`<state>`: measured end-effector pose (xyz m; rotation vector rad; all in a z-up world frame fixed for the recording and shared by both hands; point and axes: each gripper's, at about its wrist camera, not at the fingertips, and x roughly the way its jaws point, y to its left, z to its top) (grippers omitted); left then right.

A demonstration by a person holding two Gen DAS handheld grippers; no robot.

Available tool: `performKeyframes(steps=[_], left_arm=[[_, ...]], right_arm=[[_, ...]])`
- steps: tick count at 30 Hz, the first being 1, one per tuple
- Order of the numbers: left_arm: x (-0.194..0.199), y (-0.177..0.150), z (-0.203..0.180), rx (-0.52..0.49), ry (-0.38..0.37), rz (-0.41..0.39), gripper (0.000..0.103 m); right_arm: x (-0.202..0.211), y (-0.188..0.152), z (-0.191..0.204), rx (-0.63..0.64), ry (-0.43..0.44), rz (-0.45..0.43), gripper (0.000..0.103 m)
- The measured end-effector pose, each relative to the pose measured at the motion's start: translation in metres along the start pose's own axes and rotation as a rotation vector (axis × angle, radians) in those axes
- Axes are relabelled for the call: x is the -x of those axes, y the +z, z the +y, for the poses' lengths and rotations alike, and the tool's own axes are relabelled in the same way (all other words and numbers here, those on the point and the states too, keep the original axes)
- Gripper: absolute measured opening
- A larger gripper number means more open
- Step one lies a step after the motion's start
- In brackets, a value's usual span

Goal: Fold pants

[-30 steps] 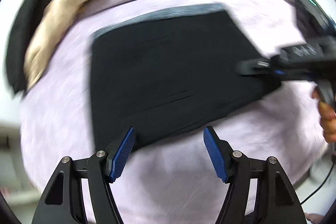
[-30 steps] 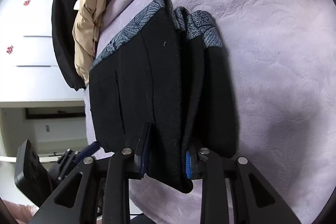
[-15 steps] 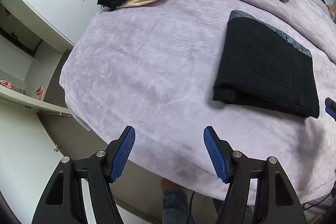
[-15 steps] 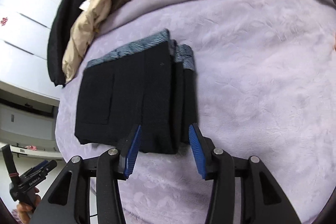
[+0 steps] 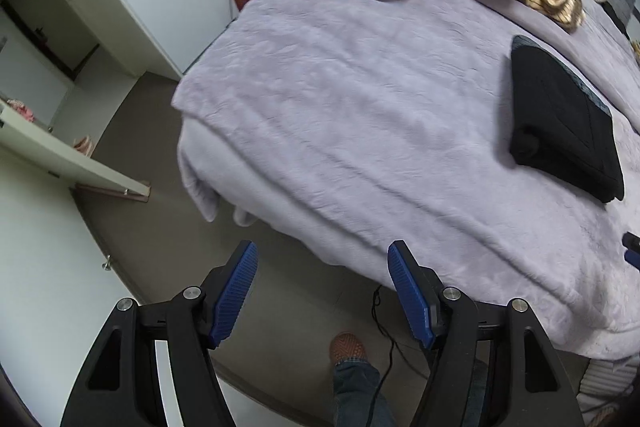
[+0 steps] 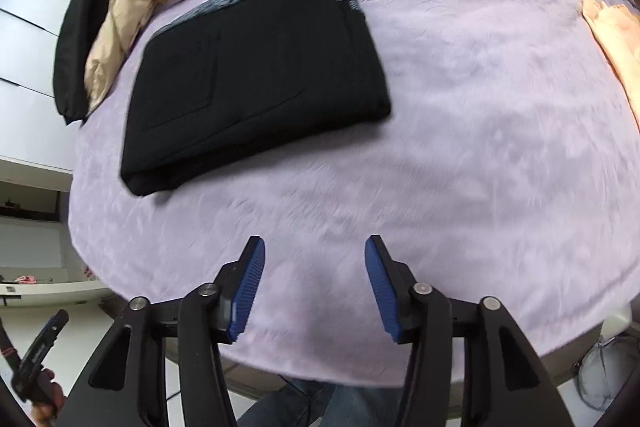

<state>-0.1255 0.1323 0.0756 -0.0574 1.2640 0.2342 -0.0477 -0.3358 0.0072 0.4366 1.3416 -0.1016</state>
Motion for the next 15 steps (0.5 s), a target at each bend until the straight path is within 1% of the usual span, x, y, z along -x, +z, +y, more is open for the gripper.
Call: performKeyframes(steps=[5,9,13,15], left_arm=[[0.013,-0.012,0.036,0.048,-0.037,-0.049,0.069],[0.021,-0.022,0.062,0.09,-0.061,-0.089,0.069],[0.025,-0.034,0.084,0.146,-0.089,-0.11,0.069],[0.028,-0.04,0.092,0.162,-0.099,-0.124,0.069]], right_arm=[[0.018,-0.031,0.039,0.067,0.003,-0.017,0.061],[0.036,-0.048,0.07,0.117,0.017,-0.047,0.072],[0.051,-0.063,0.102,0.199,0.011,-0.07,0.072],[0.056,-0.068,0.11,0.223,0.014,-0.075,0.074]])
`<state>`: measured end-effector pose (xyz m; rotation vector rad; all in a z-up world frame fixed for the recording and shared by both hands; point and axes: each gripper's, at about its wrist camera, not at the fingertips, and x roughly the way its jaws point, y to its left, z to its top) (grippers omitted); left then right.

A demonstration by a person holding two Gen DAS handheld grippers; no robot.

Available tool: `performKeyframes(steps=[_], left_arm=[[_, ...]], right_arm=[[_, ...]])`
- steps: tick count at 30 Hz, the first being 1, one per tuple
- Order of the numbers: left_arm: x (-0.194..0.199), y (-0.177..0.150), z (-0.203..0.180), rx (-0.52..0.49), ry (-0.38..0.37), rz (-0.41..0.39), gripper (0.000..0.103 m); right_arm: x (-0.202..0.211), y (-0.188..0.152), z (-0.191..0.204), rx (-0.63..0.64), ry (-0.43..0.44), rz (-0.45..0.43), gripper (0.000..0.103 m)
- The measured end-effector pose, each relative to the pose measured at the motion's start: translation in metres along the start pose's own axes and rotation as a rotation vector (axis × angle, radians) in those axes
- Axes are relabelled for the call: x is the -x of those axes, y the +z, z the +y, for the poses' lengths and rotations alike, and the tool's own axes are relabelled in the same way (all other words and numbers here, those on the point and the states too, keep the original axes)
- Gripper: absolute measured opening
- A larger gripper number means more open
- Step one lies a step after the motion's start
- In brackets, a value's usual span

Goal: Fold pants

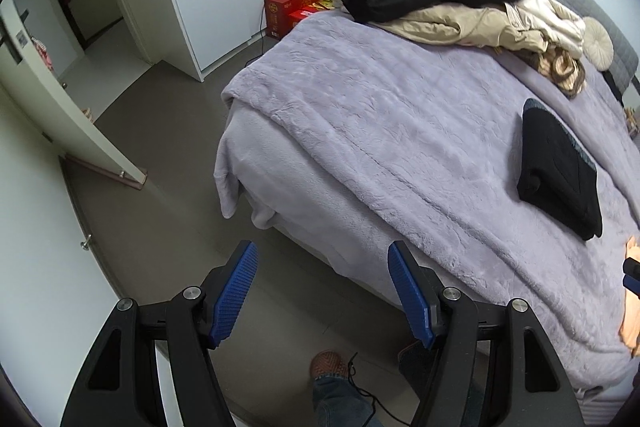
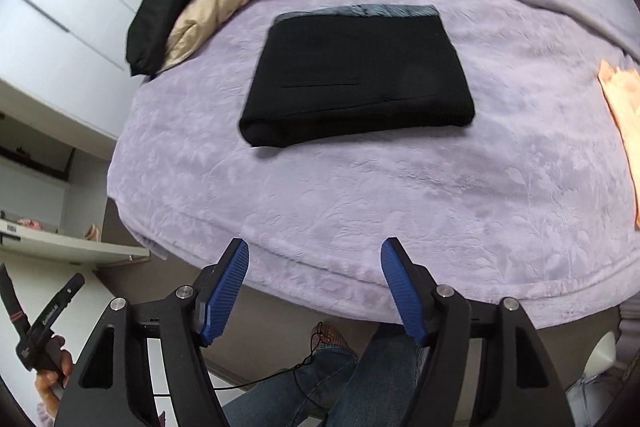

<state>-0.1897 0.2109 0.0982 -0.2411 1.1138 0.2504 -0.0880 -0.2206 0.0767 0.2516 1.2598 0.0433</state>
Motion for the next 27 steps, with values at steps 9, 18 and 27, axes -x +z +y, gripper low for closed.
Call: performKeyframes(steps=[9,18,27], left_arm=[[0.015,-0.006,0.001,-0.011,-0.016,-0.027,0.069],[0.009,0.013,-0.051,-0.118,-0.011,0.001,0.069],[-0.01,0.05,-0.143,-0.236,-0.041,0.051,0.069]], right_arm=[[0.02,-0.01,0.02,0.043,0.033,-0.033,0.076],[0.031,0.005,-0.009,-0.012,0.072,-0.067,0.076],[0.033,0.044,-0.056,-0.084,0.124,-0.079,0.076]])
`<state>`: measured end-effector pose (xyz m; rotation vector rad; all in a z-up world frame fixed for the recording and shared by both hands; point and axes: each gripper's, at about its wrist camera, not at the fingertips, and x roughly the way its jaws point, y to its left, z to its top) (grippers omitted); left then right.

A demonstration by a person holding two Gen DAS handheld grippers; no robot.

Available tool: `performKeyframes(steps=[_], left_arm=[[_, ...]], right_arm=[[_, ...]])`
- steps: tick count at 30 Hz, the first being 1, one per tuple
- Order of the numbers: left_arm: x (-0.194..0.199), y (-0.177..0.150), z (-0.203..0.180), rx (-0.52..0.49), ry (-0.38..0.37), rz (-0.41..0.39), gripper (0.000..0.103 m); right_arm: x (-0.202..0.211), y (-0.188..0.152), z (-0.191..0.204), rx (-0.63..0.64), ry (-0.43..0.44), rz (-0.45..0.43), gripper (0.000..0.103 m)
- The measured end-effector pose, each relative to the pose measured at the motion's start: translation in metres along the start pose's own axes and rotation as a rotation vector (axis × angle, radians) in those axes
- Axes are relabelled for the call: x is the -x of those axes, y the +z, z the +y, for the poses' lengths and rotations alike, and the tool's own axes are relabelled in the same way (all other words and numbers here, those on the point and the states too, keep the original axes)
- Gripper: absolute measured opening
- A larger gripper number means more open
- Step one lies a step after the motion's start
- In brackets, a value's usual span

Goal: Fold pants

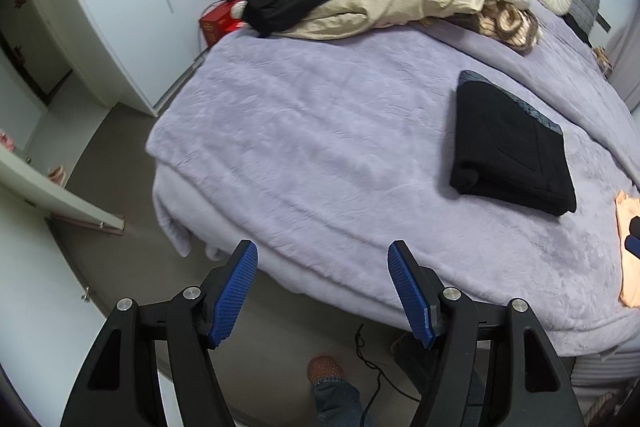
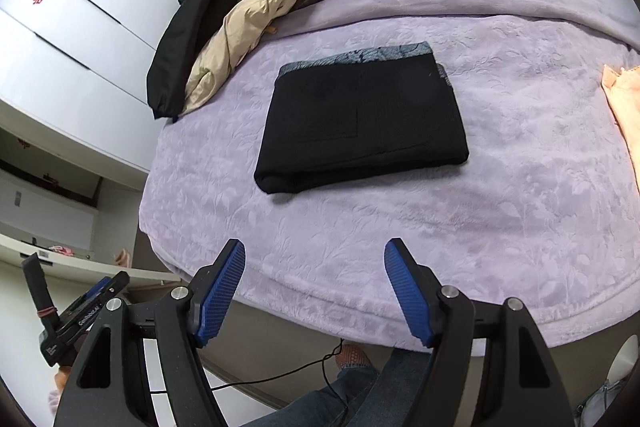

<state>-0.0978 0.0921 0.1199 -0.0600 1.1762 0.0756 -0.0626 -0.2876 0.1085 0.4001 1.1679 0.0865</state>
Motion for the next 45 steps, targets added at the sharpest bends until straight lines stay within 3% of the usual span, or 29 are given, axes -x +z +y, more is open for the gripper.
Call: performKeyframes(steps=[6,12,15,18,21,26,35,45], left_arm=[[-0.01,0.046,-0.056,-0.058,-0.008,0.014,0.069],[-0.009,0.098,-0.118,-0.068,-0.015,0.003,0.069],[-0.011,0.121,-0.149,-0.084,0.003,-0.033,0.103],[-0.021,0.135,-0.173,-0.122,0.001,-0.05,0.103],[-0.046,0.145,-0.192,-0.145,-0.014,-0.002,0.103],[-0.081,0.156,-0.209,-0.207,-0.024,0.05,0.103],[-0.142,0.17,-0.204,-0.266,-0.074,0.166,0.103],[-0.189,0.169,-0.189,-0.198,-0.099,0.28,0.103]], right_arm=[[-0.007,0.048,-0.029,-0.021,0.035,0.0,0.078],[0.0,0.12,-0.058,0.003,0.073,-0.002,0.078],[0.013,0.161,-0.071,0.042,0.107,-0.04,0.078],[0.018,0.199,-0.088,0.059,0.105,-0.077,0.079],[0.014,0.219,-0.104,0.034,0.095,-0.087,0.079],[-0.017,0.216,-0.125,-0.034,0.079,-0.044,0.079],[-0.084,0.163,-0.146,-0.184,-0.018,0.079,0.079],[-0.121,0.147,-0.156,-0.199,-0.041,0.14,0.082]])
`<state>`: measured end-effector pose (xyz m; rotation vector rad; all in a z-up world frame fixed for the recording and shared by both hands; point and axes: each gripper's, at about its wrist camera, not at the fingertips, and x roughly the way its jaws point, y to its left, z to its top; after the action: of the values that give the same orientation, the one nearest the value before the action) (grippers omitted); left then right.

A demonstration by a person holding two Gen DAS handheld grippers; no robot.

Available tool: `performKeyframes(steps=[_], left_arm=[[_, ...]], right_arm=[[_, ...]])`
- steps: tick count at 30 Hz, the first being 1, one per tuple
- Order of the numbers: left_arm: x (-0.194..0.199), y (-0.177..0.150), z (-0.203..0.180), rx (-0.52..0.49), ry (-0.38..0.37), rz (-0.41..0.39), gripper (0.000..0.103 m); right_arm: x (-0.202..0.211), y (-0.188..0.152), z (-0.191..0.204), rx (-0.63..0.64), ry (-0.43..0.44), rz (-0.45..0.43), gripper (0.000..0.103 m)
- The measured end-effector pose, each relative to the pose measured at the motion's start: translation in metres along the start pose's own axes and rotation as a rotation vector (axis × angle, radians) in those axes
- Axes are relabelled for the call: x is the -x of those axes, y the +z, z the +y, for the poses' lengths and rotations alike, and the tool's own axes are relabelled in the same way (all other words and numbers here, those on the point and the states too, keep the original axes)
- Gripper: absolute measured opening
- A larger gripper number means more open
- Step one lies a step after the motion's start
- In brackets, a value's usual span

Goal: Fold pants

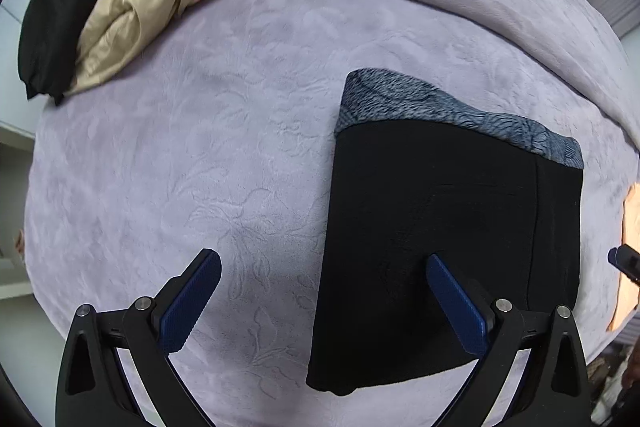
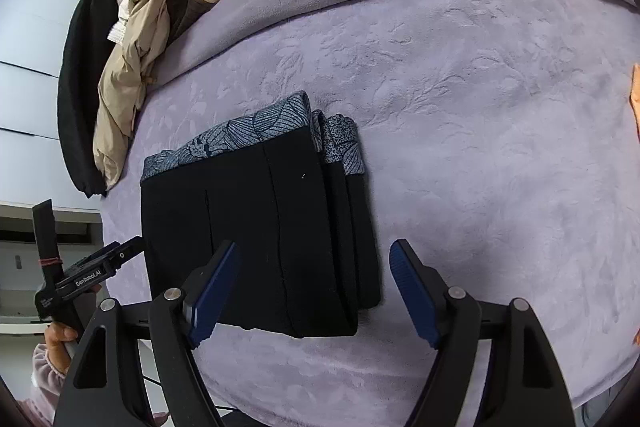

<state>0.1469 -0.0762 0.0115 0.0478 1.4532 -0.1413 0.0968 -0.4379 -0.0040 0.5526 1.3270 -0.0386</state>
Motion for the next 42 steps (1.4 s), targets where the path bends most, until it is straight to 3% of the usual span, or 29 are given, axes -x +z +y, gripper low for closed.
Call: performKeyframes(steps=[7,15,18,24,27,33,42], left_arm=[[-0.016,0.008,0.0,0.021,-0.072,0.014,0.103],[-0.028,0.011,-0.01,-0.015,-0.055,-0.033,0.103],[-0.037,0.007,-0.008,-0.002,-0.082,-0.029,0.103],[-0.027,0.007,-0.007,-0.009,-0.084,-0.025,0.103],[-0.023,0.009,-0.004,-0.032,-0.137,-0.028,0.103],[-0.04,0.011,0.003,-0.039,-0.272,0.067,0.103],[-0.055,0.018,-0.01,-0.099,-0.396,0.122,0.103]], right_arm=[[-0.024,0.005,-0.02,-0.042,0.022,0.071,0.083],[-0.053,0.007,-0.027,-0.029,0.026,0.123,0.083],[-0.066,0.002,-0.035,-0.008,-0.037,0.141,0.084],[-0.058,-0.011,-0.049,-0.09,0.003,0.127,0.085],[-0.05,-0.01,-0.05,-0.058,0.026,0.133,0.085],[-0.044,-0.004,-0.054,-0.054,0.118,0.118,0.086],[-0.07,0.002,-0.06,-0.026,0.255,0.205,0.086]])
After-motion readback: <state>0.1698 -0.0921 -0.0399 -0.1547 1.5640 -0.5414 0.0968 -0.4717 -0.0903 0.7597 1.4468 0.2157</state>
